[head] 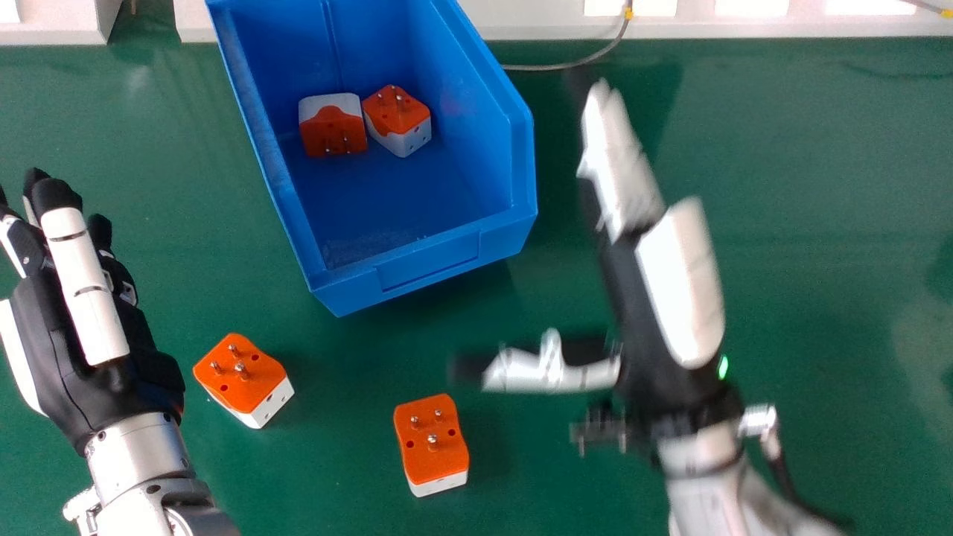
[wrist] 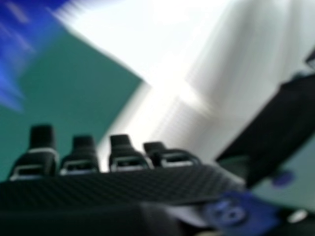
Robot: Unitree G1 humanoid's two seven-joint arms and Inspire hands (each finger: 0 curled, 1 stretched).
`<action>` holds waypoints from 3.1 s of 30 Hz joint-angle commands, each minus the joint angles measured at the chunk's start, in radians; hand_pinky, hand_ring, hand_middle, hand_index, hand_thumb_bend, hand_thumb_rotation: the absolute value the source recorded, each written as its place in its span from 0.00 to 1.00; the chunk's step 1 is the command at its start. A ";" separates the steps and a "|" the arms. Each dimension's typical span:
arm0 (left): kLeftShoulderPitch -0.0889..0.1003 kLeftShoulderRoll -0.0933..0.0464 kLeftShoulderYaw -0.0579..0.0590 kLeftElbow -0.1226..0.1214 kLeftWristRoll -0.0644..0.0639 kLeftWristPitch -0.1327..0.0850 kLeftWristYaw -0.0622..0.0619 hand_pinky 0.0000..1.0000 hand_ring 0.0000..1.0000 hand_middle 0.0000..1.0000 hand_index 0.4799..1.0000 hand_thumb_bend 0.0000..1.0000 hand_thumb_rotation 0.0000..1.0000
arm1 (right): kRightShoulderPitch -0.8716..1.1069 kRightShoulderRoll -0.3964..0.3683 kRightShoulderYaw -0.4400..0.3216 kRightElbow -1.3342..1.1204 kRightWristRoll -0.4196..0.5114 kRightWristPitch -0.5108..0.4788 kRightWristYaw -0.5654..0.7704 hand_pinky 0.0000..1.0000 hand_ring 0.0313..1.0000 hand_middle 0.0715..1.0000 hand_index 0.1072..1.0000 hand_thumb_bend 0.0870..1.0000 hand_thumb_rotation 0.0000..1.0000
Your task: Pick all objects and put in blue box
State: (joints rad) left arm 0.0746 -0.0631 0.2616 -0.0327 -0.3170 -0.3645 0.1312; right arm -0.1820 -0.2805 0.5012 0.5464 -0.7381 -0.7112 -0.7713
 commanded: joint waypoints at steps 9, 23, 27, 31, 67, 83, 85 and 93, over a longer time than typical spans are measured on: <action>0.025 -0.022 0.001 -0.046 -0.005 -0.003 -0.011 0.98 1.00 1.00 1.00 0.58 0.72 | 0.039 0.023 0.075 0.062 -0.059 -0.038 0.113 0.76 0.92 0.96 0.97 0.98 0.48; 0.026 -0.011 0.003 -0.056 0.001 0.006 -0.012 0.98 1.00 1.00 1.00 0.60 0.72 | -0.099 0.016 0.107 0.133 -0.140 0.058 0.259 0.76 0.91 0.93 0.92 0.99 0.43; 0.027 -0.012 0.006 -0.058 0.003 0.002 -0.012 0.98 1.00 1.00 1.00 0.60 0.73 | -0.184 0.016 0.119 0.234 -0.153 0.073 0.276 0.78 0.91 0.92 0.88 0.99 0.39; 0.025 -0.014 0.011 -0.055 -0.006 0.005 -0.012 0.96 1.00 1.00 1.00 0.60 0.72 | -0.244 0.014 0.129 0.316 -0.155 0.081 0.276 0.79 0.91 0.90 0.84 1.00 0.37; -0.008 -0.017 0.008 -0.055 -0.003 0.004 -0.010 0.96 1.00 1.00 1.00 0.58 0.72 | -0.308 0.034 0.139 0.377 -0.011 0.069 0.493 0.47 0.42 0.48 0.41 0.47 0.00; -0.003 -0.015 0.009 -0.061 0.004 0.005 -0.008 0.96 1.00 1.00 1.00 0.58 0.72 | -0.274 0.014 0.118 0.310 -0.005 -0.003 0.401 0.46 0.43 0.47 0.41 0.47 0.00; 0.000 -0.017 0.009 -0.060 0.002 0.001 -0.010 0.96 1.00 1.00 1.00 0.58 0.72 | -0.246 -0.009 0.093 0.243 0.015 -0.051 0.384 0.45 0.43 0.47 0.41 0.47 0.00; -0.001 -0.017 0.013 -0.050 0.005 -0.003 -0.012 0.95 1.00 1.00 1.00 0.57 0.72 | -0.138 -0.075 -0.053 -0.117 0.054 -0.182 0.339 0.37 0.42 0.43 0.43 0.46 0.00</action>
State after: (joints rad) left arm 0.0726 -0.0628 0.2707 -0.0653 -0.3224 -0.3479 0.1235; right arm -0.3315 -0.3555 0.4882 0.5209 -0.7188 -0.8529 -0.4101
